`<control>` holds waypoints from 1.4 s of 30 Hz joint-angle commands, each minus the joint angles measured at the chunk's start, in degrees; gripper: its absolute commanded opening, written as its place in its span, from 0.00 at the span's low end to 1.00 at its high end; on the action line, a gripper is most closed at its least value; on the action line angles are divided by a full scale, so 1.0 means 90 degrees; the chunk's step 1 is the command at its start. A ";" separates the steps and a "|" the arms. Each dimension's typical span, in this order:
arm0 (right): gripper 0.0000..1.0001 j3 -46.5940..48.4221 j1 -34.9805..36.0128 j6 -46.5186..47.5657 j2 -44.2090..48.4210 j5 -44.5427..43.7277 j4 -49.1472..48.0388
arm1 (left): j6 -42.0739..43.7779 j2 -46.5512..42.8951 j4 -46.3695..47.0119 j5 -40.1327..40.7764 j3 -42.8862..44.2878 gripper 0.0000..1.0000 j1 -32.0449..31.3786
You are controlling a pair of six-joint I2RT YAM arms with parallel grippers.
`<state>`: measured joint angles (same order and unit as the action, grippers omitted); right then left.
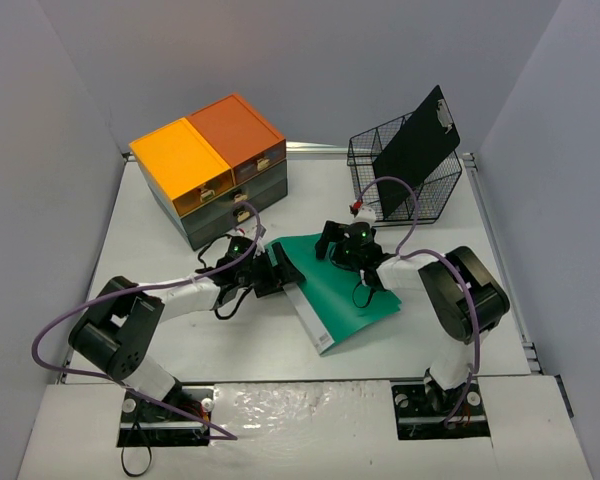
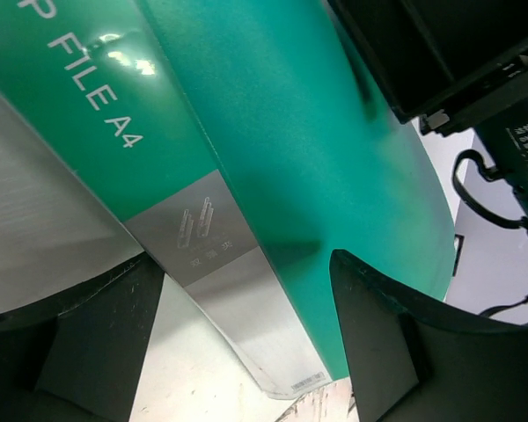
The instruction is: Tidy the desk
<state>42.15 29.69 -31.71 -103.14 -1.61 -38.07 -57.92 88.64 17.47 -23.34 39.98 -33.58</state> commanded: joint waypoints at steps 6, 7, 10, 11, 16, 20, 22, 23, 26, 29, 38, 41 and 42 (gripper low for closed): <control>0.94 -0.0679 0.0813 -0.0842 -0.1225 0.2171 0.3469 | -0.0244 -0.0365 0.2522 -0.0395 0.1133 0.71 -0.0028; 0.94 -0.0674 0.0824 -0.0848 -0.1231 0.2166 0.3463 | -0.0238 -0.0394 0.2489 -0.0384 0.1156 0.71 -0.0028; 0.94 -0.0679 0.0842 -0.0852 -0.1262 0.2162 0.3440 | -0.0189 -0.0452 0.2327 -0.0366 0.1237 0.71 -0.0028; 0.94 -0.0676 0.0849 -0.0858 -0.1274 0.2162 0.3436 | -0.0192 -0.0480 0.2327 -0.0369 0.1225 0.71 -0.0028; 0.94 -0.0660 0.0886 -0.0881 -0.1325 0.2179 0.3417 | -0.0229 -0.0724 0.2417 -0.0319 0.1112 0.71 -0.0026; 0.94 -0.0638 0.0911 -0.0881 -0.1364 0.2181 0.3408 | -0.0123 -0.0851 0.2202 -0.0348 0.1265 0.71 -0.0019; 0.94 -0.0624 0.0917 -0.0888 -0.1372 0.2181 0.3400 | -0.0107 -0.0907 0.2229 -0.0362 0.1287 0.71 -0.0025; 0.94 -0.0621 0.0925 -0.0893 -0.1372 0.2181 0.3400 | -0.0100 -0.0925 0.2224 -0.0365 0.1302 0.71 -0.0026; 0.94 -0.0615 0.0946 -0.0901 -0.1378 0.2181 0.3406 | -0.0096 -0.0927 0.2210 -0.0383 0.1333 0.71 -0.0019; 0.94 -0.0622 0.0958 -0.0894 -0.1380 0.2191 0.3410 | -0.0134 -0.0958 0.2293 -0.0385 0.1283 0.71 -0.0019; 0.94 -0.0611 0.0989 -0.0917 -0.1385 0.2191 0.3417 | -0.0212 -0.1037 0.2395 -0.0293 0.1153 0.71 0.0011; 0.93 -0.0614 0.1002 -0.0933 -0.1362 0.2198 0.3417 | -0.0267 -0.1099 0.2530 -0.0236 0.1088 0.71 0.0020; 0.94 -0.0619 0.1007 -0.0938 -0.1362 0.2192 0.3411 | -0.0241 -0.1099 0.2445 -0.0230 0.1125 0.71 0.0021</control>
<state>43.68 30.04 -34.94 -105.07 -2.85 -39.63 -59.61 81.72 16.79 -28.66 42.85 -33.56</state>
